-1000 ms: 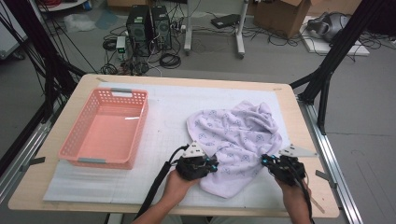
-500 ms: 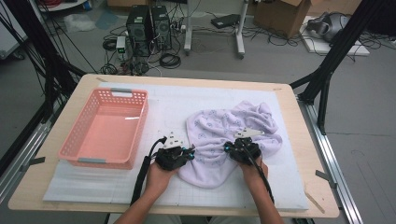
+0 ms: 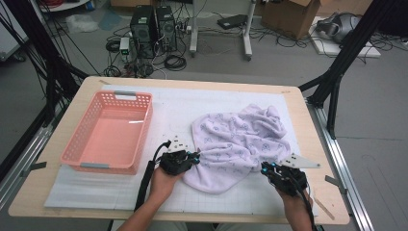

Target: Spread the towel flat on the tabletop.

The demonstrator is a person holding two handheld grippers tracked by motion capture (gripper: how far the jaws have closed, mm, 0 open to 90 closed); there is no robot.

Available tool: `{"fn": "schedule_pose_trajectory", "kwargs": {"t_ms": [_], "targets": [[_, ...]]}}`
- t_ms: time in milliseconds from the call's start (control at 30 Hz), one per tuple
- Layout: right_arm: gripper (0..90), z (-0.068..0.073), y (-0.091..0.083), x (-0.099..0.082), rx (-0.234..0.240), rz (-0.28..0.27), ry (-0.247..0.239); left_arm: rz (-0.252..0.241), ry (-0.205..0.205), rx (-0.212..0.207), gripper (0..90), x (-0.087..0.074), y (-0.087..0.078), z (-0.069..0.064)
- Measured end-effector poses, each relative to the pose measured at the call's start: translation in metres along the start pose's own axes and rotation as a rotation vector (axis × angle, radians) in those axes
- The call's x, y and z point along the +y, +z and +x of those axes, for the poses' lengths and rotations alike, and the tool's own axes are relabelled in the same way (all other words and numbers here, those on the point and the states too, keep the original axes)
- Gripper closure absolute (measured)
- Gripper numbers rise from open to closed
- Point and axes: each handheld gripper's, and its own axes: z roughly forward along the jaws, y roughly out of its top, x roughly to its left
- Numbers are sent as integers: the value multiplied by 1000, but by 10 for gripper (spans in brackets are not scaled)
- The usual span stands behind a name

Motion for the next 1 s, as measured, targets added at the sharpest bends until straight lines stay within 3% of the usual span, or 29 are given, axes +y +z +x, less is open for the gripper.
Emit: {"fn": "schedule_pose_trajectory", "kwargs": {"t_ms": [100,200,333,500,567,633,700,800,1000], "targets": [[879,-2,-3,-12,8,52,10,-1,3,-4,827,0,0,0],[865,2,8,-18,30,96,6,-1,1,-6,827,0,1,0],[737,11,32,-12,45,134,-3,-3,-2,-8,828,-1,1,0],[560,25,65,6,27,118,40,-3,-1,-14,829,-1,1,0],[611,31,72,11,-3,116,38,-4,-2,-17,829,-2,0,0],[772,36,74,13,-53,131,-25,-5,-2,-22,829,-2,-1,0],[824,29,69,12,-6,138,-10,-7,-2,-28,829,-3,-3,-1],[831,18,50,7,43,125,25,-13,-5,-42,829,-3,-5,-2],[831,-12,-4,-13,6,129,71,-27,-11,-85,831,-4,-6,-10]]}}
